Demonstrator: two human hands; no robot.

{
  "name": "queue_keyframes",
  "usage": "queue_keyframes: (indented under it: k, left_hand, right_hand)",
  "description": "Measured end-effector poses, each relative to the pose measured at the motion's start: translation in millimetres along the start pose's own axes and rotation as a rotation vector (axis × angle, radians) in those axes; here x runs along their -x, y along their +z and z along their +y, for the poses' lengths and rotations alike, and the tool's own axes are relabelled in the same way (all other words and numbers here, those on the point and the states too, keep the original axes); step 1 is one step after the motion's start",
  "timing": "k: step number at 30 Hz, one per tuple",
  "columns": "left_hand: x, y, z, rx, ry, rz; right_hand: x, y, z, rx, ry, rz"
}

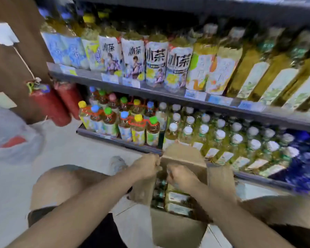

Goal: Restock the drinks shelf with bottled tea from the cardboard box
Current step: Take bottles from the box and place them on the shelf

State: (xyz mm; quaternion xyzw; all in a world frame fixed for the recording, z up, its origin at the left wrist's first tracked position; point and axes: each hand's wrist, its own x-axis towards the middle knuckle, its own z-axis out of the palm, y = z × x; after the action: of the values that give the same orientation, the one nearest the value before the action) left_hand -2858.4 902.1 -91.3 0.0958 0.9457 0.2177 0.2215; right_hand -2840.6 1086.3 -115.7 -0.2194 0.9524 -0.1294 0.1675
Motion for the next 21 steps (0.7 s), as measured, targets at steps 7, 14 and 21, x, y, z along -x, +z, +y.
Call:
queue_keyframes:
  k: [7, 14, 21]
  left_hand:
    - [-10, 53, -36, 0.022, -0.068, -0.115]
    - [-23, 52, -32, 0.017, -0.087, -0.175]
    - [-28, 40, -23, -0.022, -0.098, -0.253]
  right_hand:
    - [-21, 130, 38, 0.024, -0.032, -0.537]
    - [-50, 179, 28, 0.027, 0.076, -0.723]
    - [-52, 100, 34, -0.309, 0.056, -0.674]
